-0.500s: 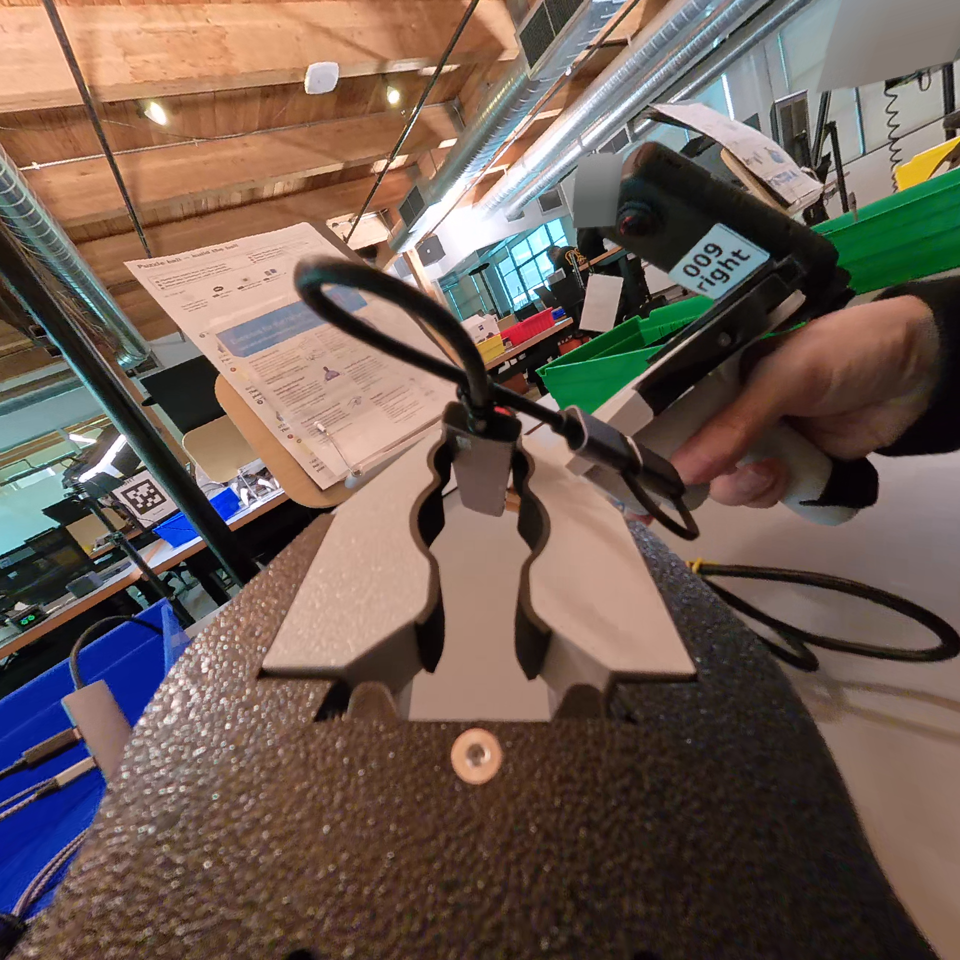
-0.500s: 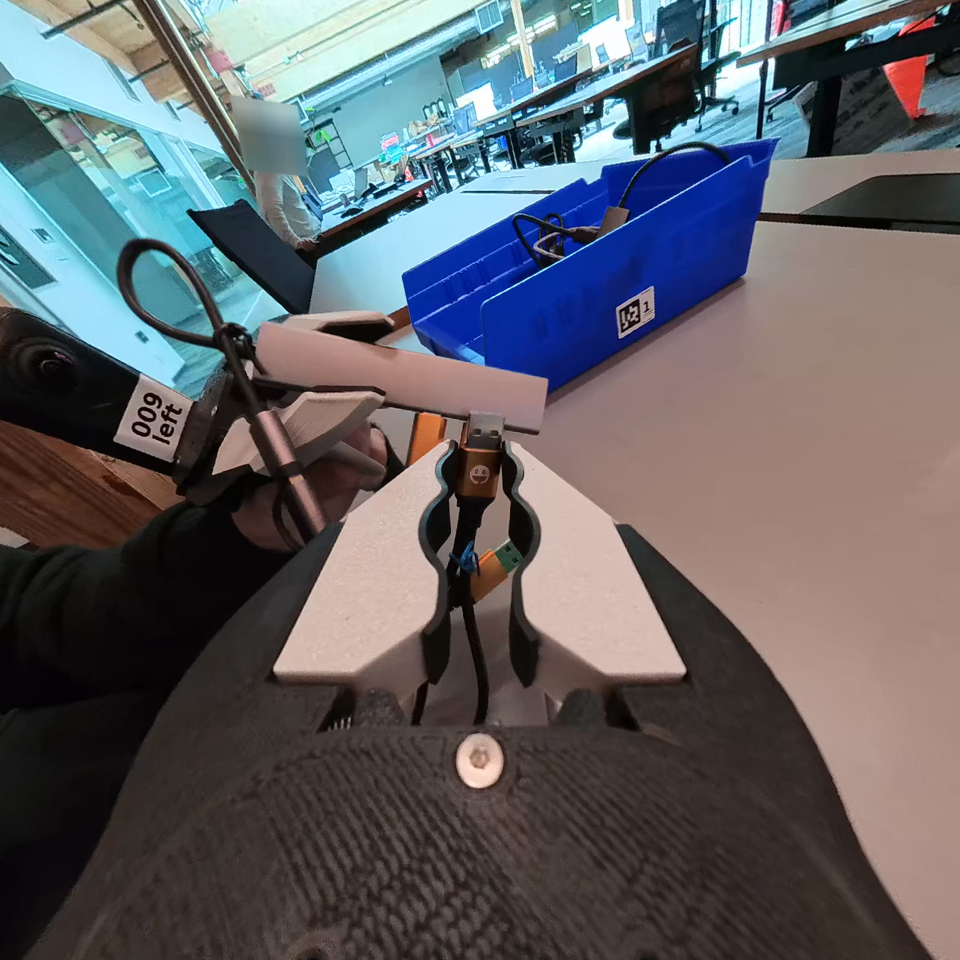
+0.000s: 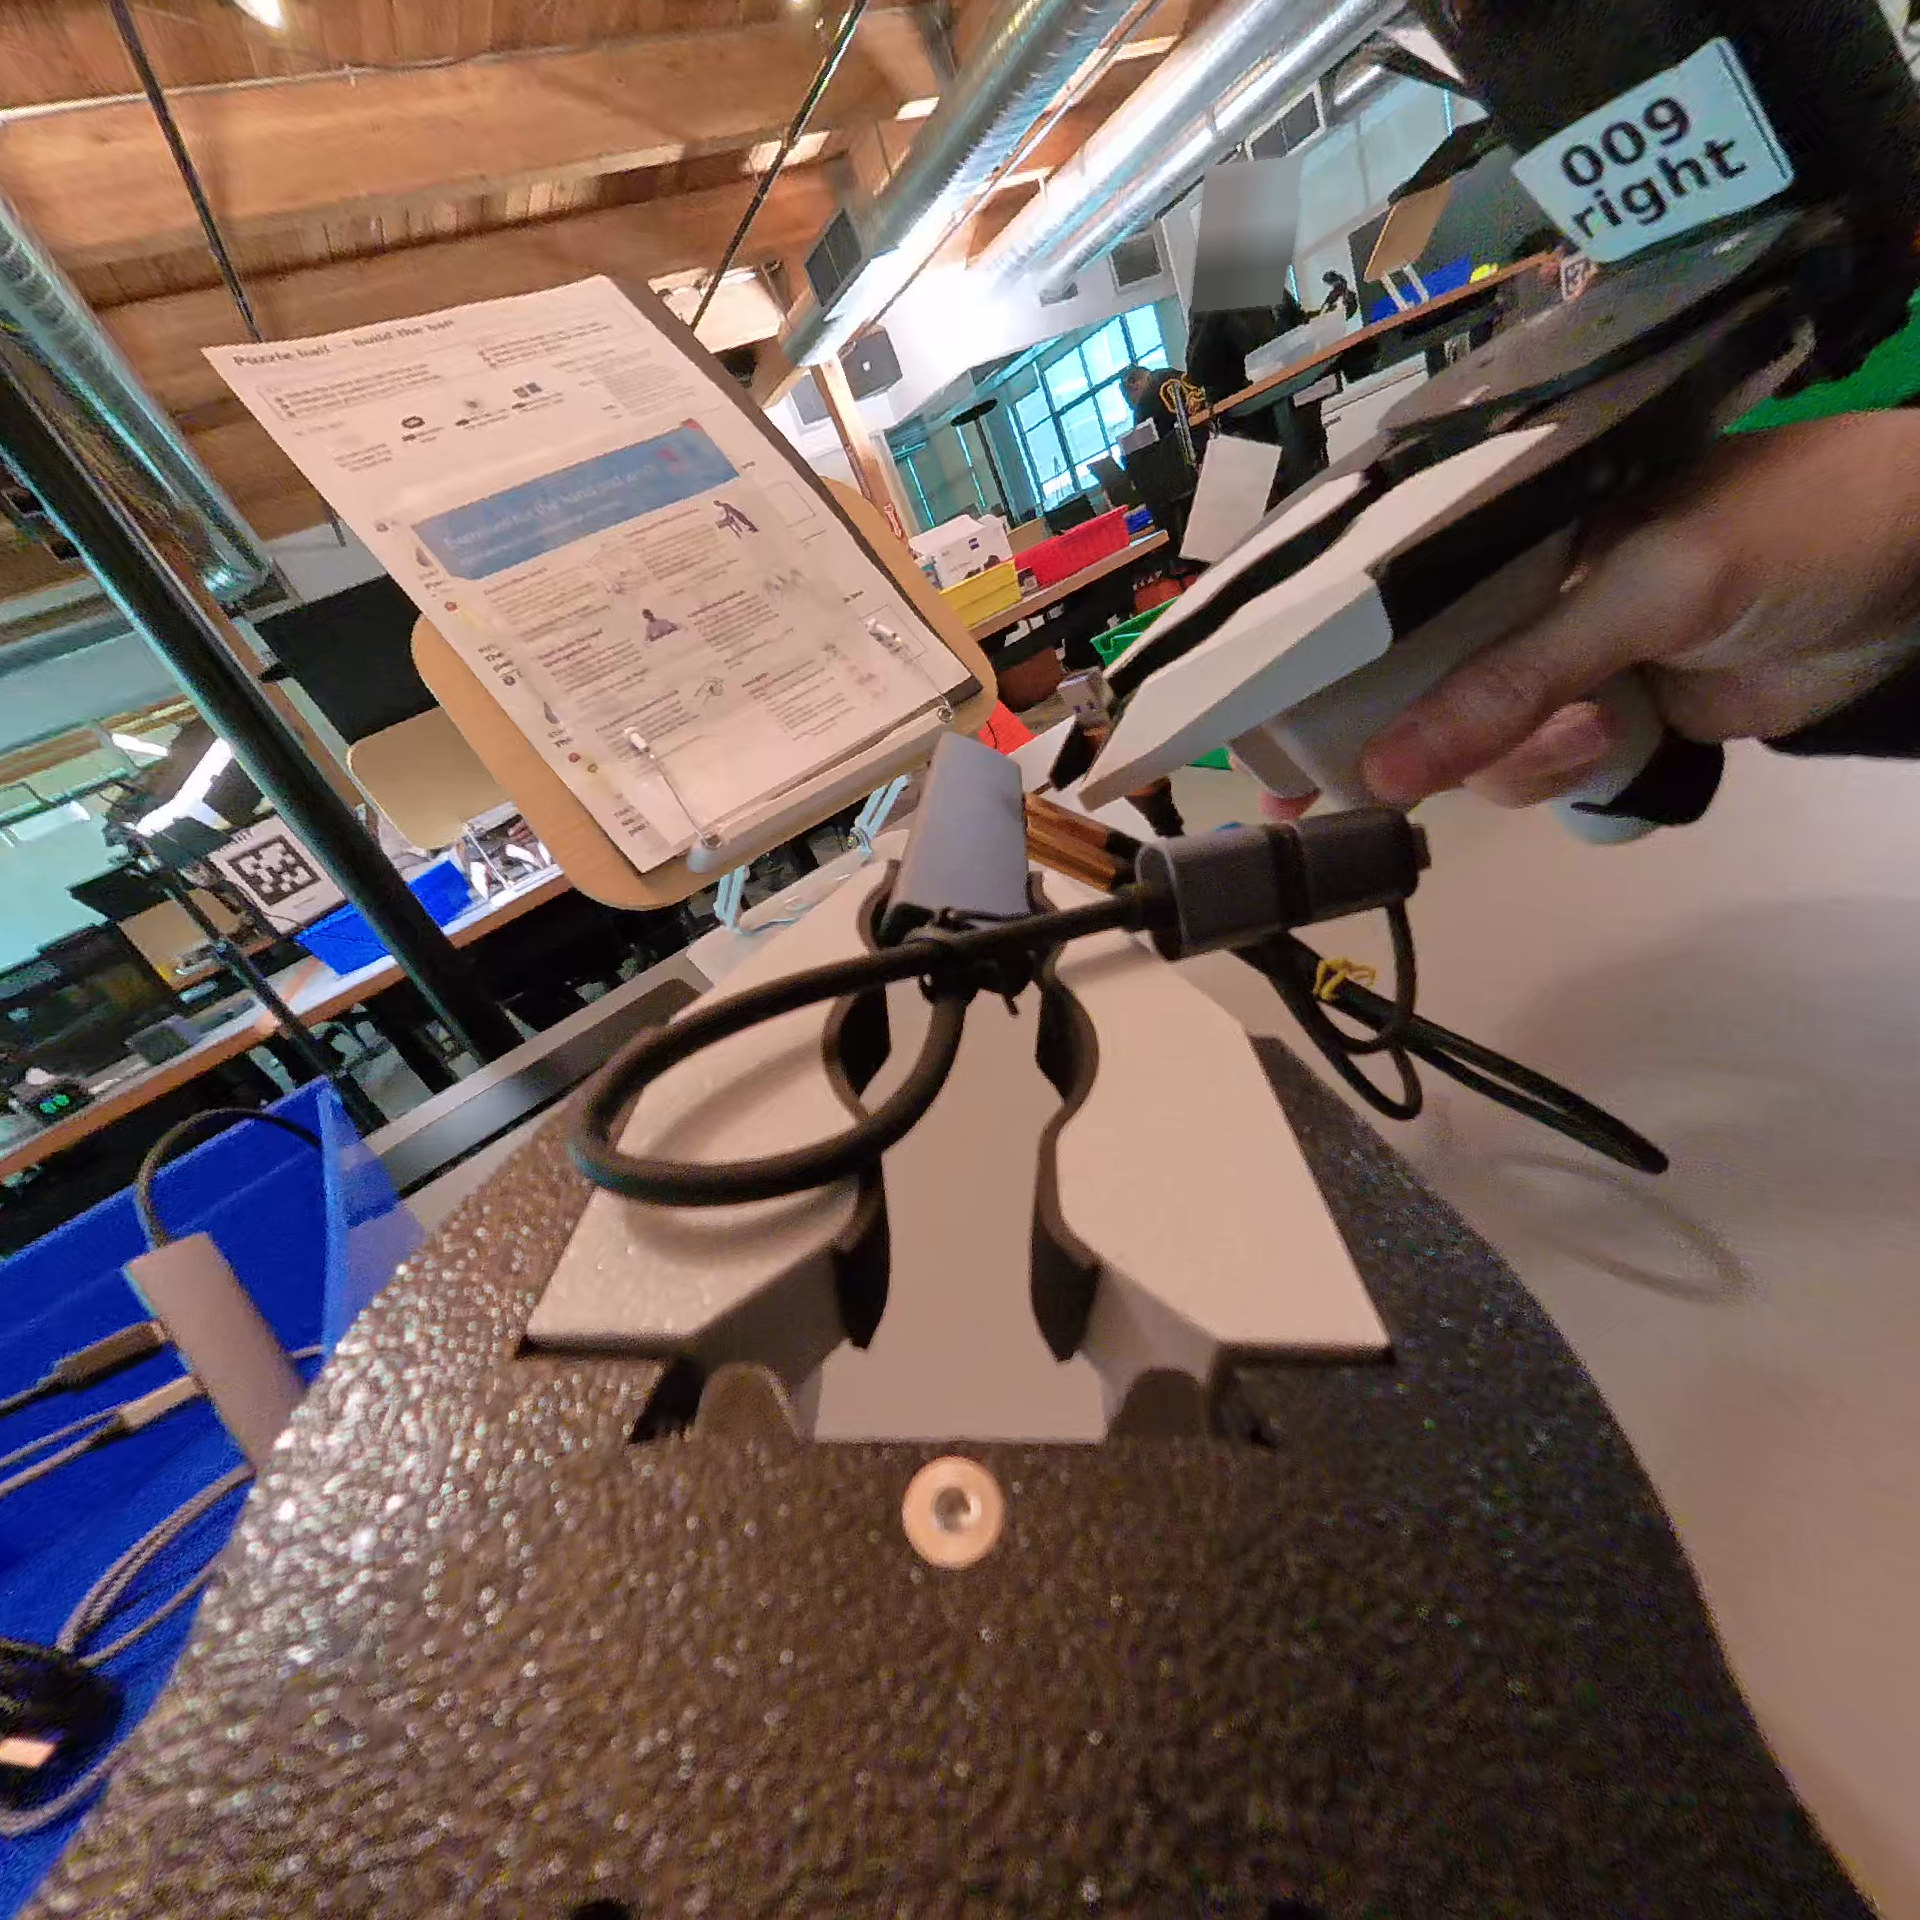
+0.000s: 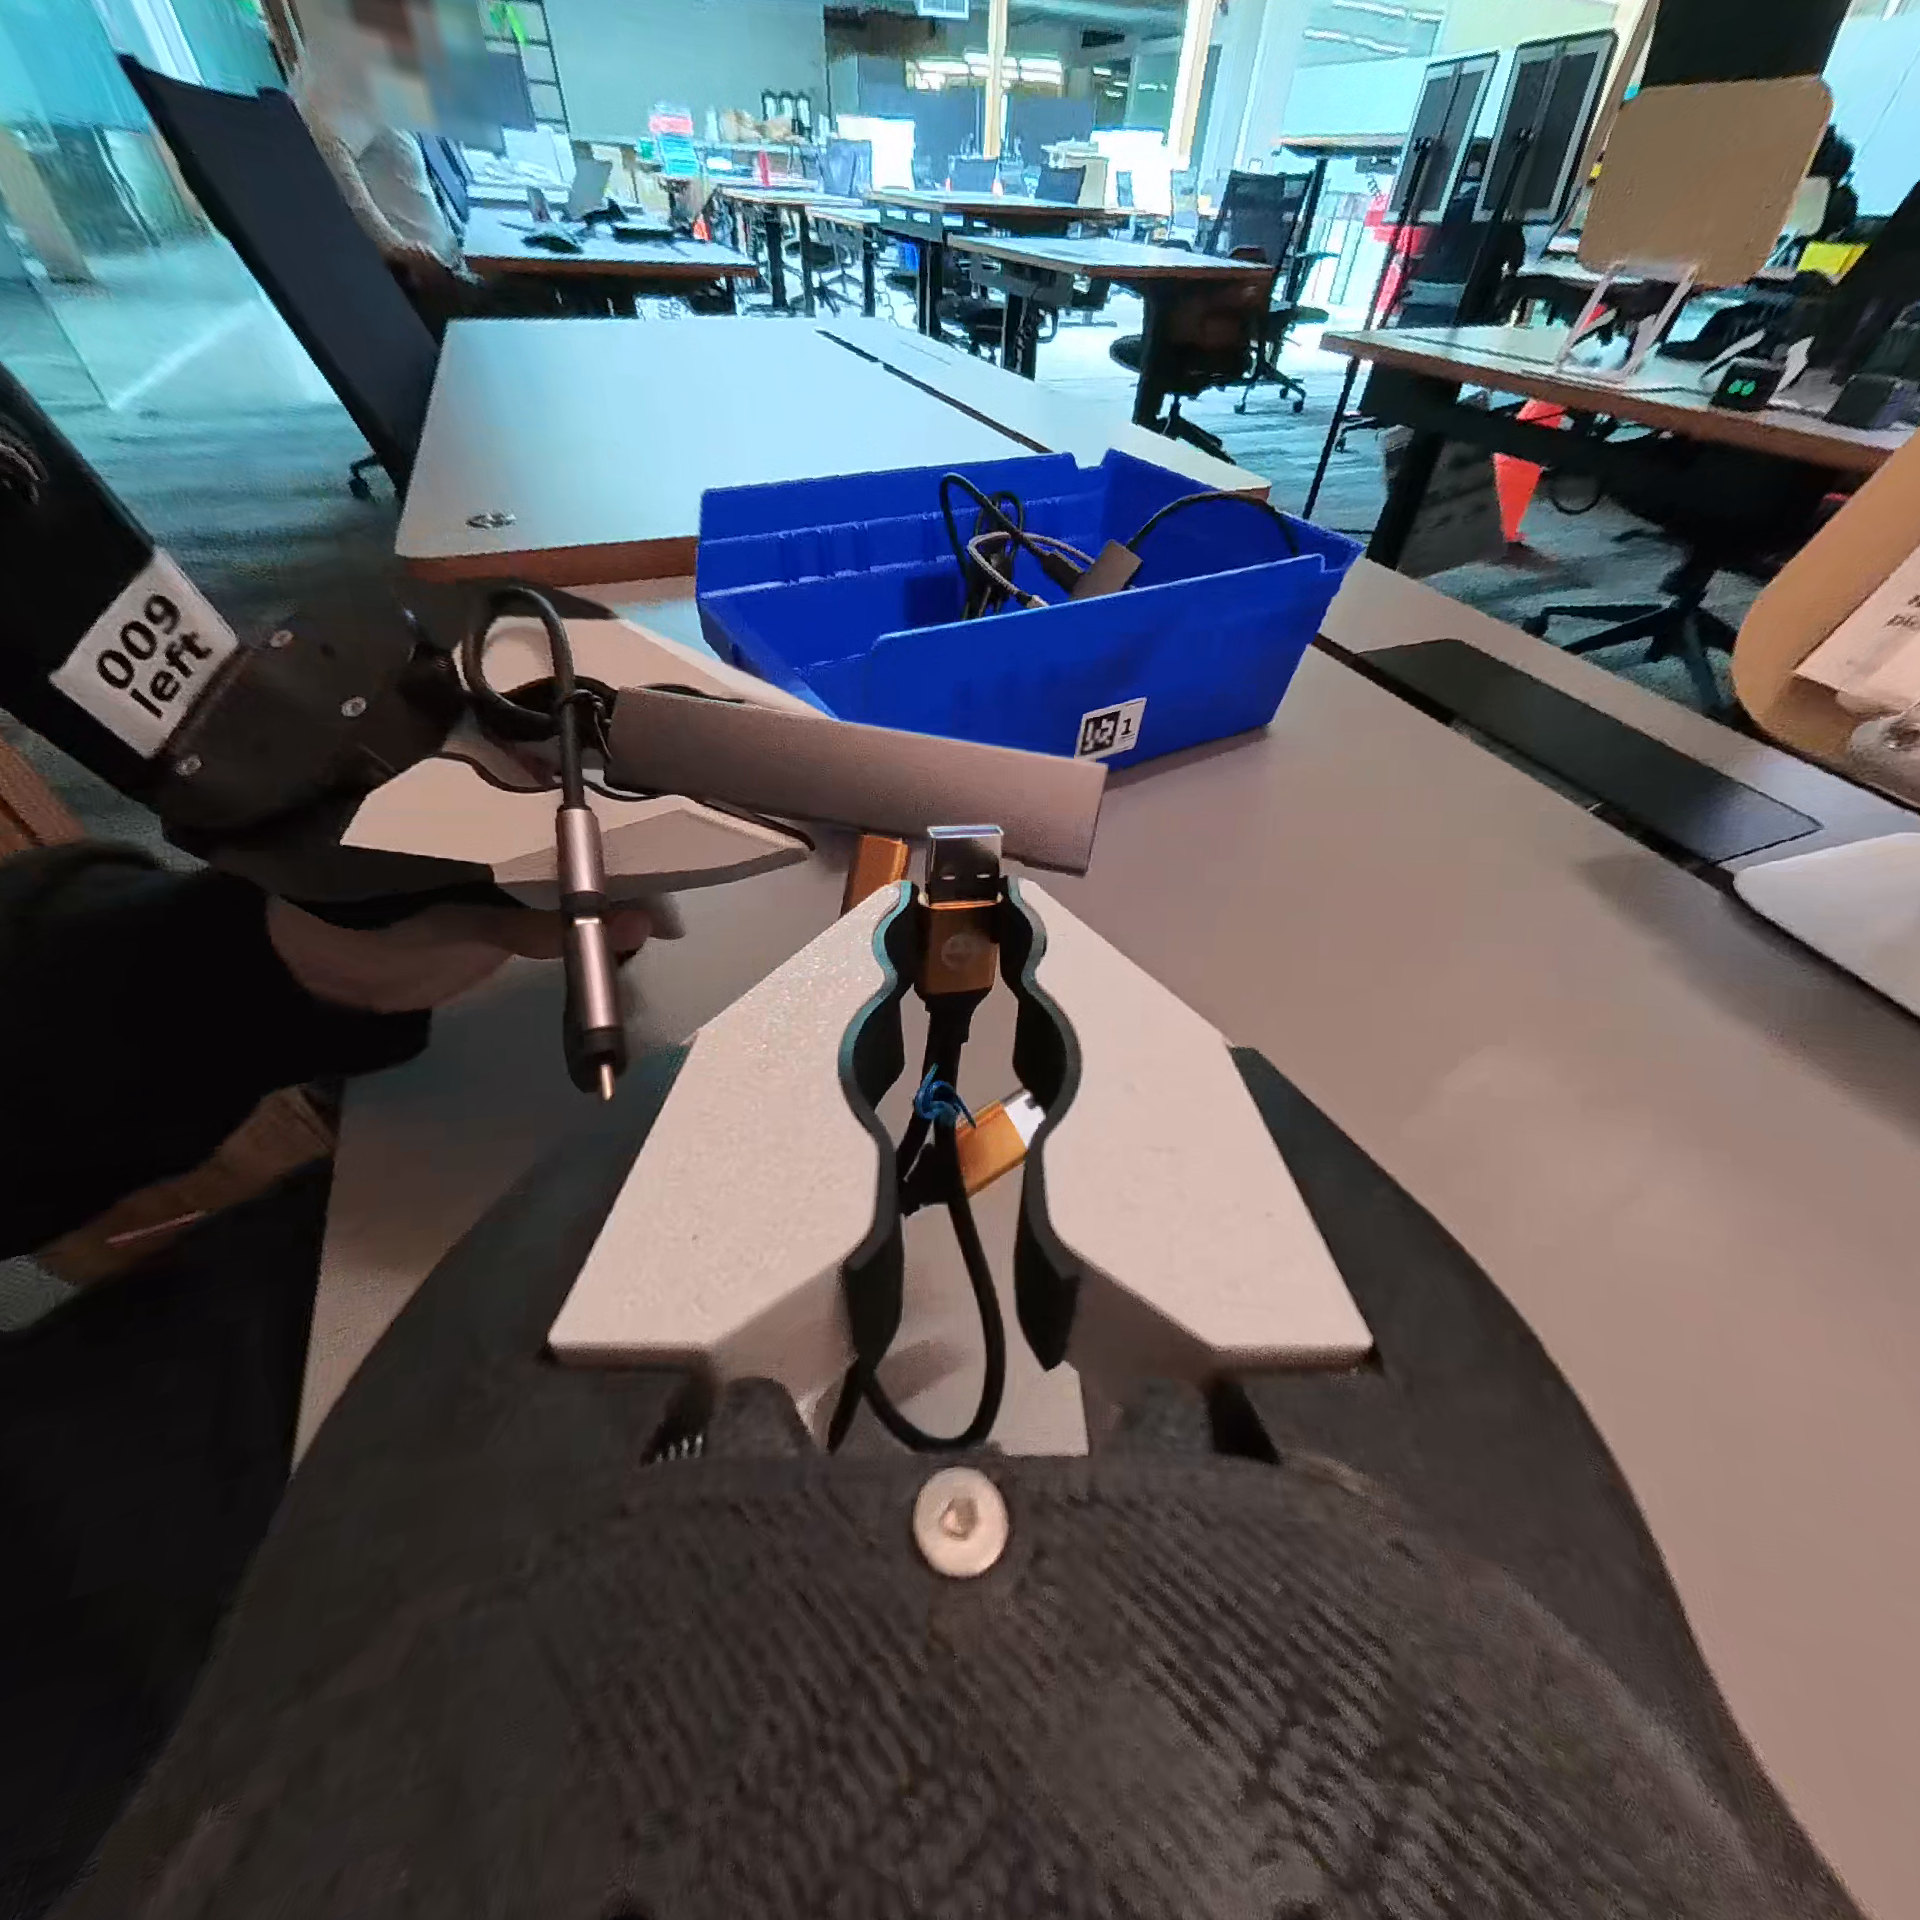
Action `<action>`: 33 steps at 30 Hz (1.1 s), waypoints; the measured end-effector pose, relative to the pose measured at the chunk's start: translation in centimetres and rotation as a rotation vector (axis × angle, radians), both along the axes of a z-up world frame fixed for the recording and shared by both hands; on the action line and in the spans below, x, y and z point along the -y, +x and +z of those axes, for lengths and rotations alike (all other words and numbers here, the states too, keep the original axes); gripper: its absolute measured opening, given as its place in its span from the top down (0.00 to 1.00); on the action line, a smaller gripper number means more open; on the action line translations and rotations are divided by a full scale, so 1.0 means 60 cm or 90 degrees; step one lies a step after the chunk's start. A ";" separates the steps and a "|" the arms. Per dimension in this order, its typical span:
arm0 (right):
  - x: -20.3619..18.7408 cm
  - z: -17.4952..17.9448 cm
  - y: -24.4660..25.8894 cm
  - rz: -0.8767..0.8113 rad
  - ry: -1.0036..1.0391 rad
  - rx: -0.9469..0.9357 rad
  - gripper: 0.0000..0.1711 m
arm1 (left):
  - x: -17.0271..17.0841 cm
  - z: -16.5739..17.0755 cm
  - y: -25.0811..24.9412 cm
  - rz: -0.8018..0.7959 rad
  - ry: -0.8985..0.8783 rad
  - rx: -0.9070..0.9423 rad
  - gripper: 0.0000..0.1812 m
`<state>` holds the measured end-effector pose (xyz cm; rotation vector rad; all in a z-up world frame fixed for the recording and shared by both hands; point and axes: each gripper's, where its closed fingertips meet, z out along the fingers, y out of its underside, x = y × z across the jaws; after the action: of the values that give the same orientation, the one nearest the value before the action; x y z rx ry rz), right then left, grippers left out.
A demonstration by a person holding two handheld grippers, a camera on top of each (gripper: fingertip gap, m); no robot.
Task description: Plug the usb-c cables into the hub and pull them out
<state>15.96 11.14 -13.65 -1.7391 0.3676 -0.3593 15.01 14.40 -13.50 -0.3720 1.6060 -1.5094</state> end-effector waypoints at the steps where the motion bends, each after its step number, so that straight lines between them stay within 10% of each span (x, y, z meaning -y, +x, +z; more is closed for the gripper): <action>1: 0.001 -0.006 0.002 -0.004 -0.005 -0.001 0.92 | 0.004 -0.003 0.001 0.000 0.001 -0.011 0.88; 12: 0.016 -0.037 0.016 -0.029 0.031 -0.070 0.74 | 0.009 -0.017 0.024 0.030 0.036 -0.021 0.89; 25: 0.023 -0.070 0.003 -0.119 -0.046 -0.040 0.88 | 0.038 -0.014 0.047 0.001 -0.122 -0.093 0.96; 33: 0.083 -0.030 0.039 -0.139 0.199 -0.084 0.66 | 0.090 -0.001 0.029 -0.137 -0.152 -0.128 0.96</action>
<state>18.33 6.17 -15.48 -1.4236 0.6760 -0.3242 16.72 8.98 -13.56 -0.5103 1.6656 -1.8873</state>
